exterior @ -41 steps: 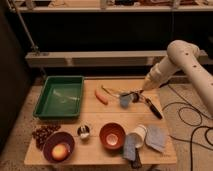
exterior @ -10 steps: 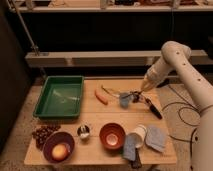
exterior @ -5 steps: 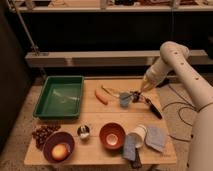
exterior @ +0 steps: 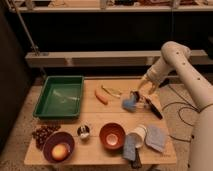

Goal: Place fork in plastic cup

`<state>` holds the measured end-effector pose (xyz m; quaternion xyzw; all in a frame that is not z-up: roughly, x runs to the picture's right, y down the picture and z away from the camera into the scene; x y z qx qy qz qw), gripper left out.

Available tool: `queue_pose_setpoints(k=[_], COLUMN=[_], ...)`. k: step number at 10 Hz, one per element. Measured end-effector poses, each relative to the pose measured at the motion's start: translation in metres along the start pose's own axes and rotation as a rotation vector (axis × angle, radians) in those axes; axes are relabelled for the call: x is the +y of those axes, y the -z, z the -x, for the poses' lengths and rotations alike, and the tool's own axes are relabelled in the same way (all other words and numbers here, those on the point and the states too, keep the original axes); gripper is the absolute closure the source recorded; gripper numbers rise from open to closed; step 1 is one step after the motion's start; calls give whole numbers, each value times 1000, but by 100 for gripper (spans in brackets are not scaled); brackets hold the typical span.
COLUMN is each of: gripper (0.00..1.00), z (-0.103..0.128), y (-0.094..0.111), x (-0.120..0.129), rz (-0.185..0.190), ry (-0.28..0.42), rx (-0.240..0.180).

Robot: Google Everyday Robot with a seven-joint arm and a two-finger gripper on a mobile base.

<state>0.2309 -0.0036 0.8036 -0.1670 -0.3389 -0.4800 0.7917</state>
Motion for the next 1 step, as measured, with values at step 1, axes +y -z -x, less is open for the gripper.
queue_pose_setpoints(k=[1], gripper=[20], z=[0], y=[0], x=[-1], rz=[0], ry=[1], rx=[0])
